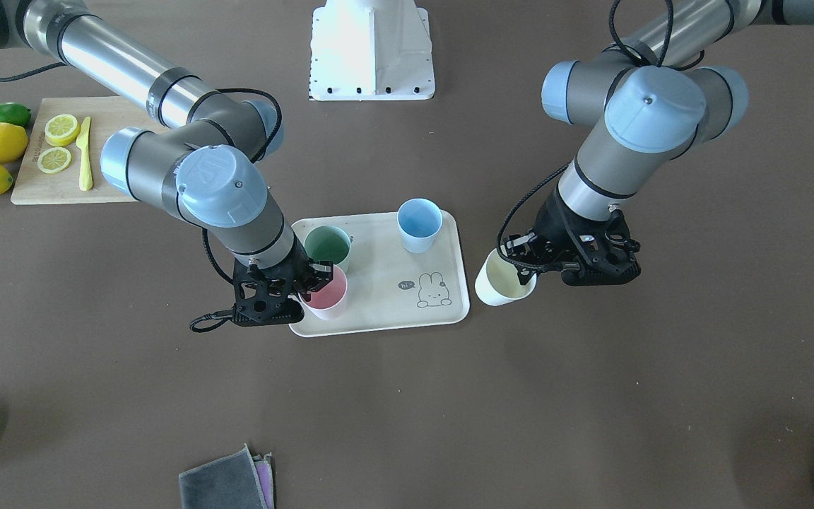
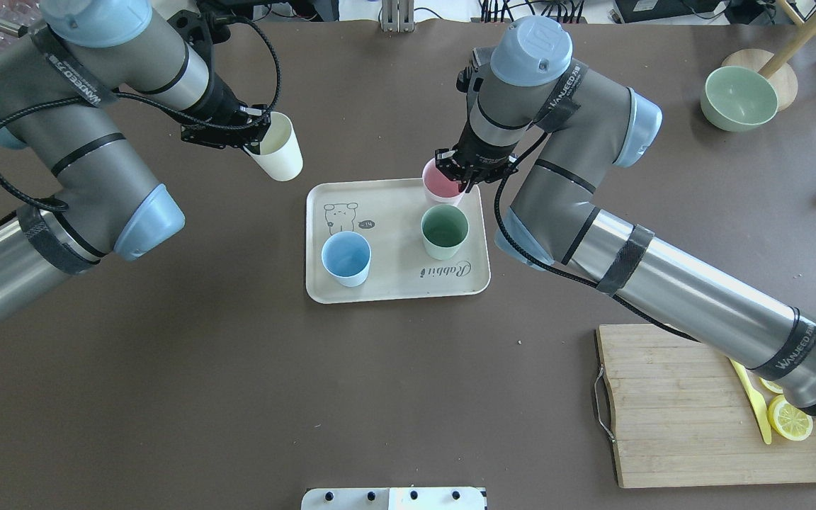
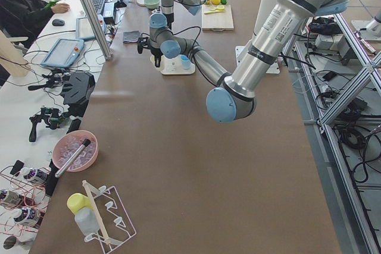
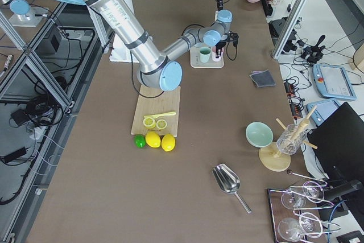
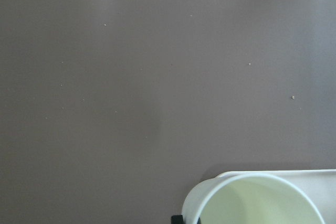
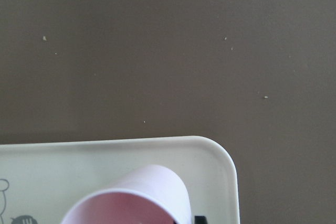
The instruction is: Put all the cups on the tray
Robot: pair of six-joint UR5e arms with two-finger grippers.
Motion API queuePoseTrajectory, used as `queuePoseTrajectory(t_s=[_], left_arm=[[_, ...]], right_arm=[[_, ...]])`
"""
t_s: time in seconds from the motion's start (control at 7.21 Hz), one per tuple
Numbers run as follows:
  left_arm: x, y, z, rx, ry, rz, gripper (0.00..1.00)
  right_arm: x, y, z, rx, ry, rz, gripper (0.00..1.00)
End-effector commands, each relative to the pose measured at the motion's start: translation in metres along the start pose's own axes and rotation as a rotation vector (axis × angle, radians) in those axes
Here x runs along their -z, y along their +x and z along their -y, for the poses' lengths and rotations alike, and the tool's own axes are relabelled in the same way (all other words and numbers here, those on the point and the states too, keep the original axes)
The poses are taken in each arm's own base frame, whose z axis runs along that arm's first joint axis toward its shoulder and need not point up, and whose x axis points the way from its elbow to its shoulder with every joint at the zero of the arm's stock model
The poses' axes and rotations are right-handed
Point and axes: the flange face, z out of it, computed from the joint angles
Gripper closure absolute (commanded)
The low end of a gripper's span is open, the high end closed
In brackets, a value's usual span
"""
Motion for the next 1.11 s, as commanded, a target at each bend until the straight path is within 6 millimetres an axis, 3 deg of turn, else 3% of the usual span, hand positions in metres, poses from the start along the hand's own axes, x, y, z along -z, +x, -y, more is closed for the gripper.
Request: queuePoseTrajectory(t_s=[0.0,0.28,0.55,0.97], left_arm=[[-0.019,0.022,-0.025,0.002,-0.009,0.005,1.0],[-0.042,0.047,-0.047,-0.007,-0.021,0.014,1.0],[-0.068,0.086,-0.059,0.015,0.003,0.032,1.0],[-0.096,0.086,-0.067,-0.002,0.037,0.072,1.0]], right_arm=[[0.053,-0.007,0.033,-0.046,0.019,0.054,0.0],[0.095,0.016,0.06,-0.075,-0.009,0.108,0.0],[0.108,0.039,0.068,-0.081,0.01,0.109,0.0],[0.112,0.11,0.07,-0.012,0.046,0.077,0.0]])
